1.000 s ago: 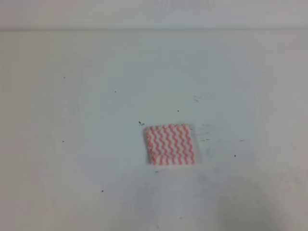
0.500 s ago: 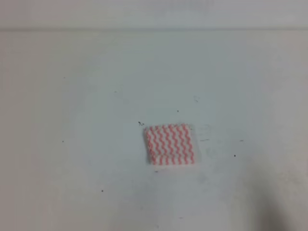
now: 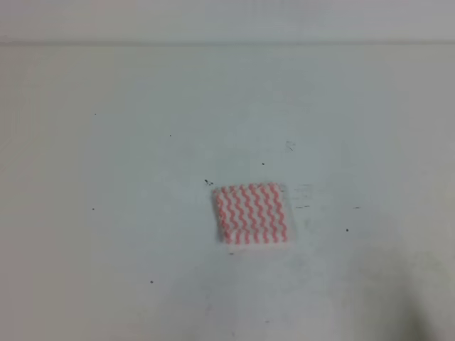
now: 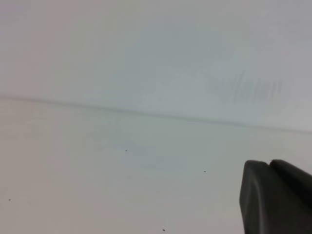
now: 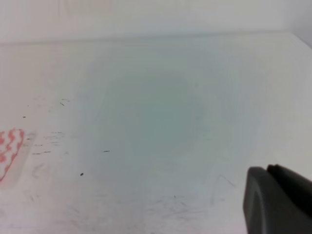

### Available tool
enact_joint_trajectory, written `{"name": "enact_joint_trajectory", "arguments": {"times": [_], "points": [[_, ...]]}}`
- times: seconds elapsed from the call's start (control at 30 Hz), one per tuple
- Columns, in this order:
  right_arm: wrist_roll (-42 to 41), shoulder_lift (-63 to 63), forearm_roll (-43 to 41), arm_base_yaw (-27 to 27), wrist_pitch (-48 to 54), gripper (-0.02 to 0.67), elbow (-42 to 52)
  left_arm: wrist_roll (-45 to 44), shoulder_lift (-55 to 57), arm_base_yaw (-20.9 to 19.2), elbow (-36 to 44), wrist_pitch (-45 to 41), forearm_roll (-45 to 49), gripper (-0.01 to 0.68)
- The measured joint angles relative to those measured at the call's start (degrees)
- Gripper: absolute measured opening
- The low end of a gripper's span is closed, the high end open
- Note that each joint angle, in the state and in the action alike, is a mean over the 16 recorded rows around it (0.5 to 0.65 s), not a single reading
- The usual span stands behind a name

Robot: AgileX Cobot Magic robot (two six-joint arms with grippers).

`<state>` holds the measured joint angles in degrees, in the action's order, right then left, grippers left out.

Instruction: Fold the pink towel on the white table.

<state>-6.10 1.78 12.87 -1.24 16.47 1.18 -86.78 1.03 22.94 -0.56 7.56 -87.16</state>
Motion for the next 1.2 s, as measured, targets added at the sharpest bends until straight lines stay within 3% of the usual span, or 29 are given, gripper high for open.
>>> {"name": "enact_joint_trajectory", "arguments": {"times": [0.83,1.0,1.2], "points": [[0.1,0.1,0.4,0.0,0.1,-0.018,0.1,1.2,0.2,0.0,0.1,2.6,1.6,-0.003],[0.1,0.1,0.6,0.0,0.0,-0.018,0.1,11.7,0.2,-0.7,0.3,2.6,13.8,-0.003],[0.1,0.1,0.8,0.0,0.1,-0.018,0.1,36.9,-0.1,-3.7,0.4,-2.2,39.8,-0.003]]}}
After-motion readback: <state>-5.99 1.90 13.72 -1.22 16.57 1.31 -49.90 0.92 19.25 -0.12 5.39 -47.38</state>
